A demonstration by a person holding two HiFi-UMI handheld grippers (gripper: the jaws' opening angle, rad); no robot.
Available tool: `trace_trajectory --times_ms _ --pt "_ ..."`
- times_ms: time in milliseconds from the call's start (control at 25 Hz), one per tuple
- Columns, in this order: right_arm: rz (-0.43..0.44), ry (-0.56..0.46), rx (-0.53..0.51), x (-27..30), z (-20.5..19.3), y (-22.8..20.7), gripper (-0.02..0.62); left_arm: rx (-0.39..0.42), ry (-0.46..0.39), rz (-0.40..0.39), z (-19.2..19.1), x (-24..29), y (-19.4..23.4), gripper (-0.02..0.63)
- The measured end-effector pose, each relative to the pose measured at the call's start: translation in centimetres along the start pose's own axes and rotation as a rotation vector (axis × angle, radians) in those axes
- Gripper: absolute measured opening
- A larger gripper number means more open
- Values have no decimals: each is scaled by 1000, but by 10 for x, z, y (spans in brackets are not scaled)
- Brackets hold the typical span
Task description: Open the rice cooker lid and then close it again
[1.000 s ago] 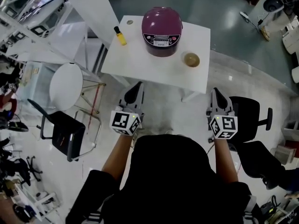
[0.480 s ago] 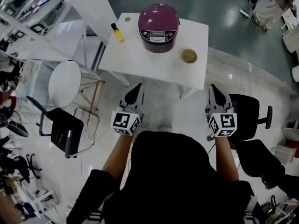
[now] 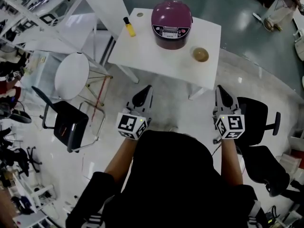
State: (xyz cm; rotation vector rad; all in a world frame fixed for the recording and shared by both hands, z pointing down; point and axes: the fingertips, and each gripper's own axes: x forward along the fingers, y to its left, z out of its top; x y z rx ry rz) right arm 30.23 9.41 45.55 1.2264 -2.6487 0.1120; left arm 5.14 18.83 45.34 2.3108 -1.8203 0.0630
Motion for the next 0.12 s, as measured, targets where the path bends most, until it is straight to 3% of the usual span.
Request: trace_trajectory --times_ms 120 --pt "-11 6 10 -2 -1 6 -2 -8 -14 -15 5 -9 -3 2"
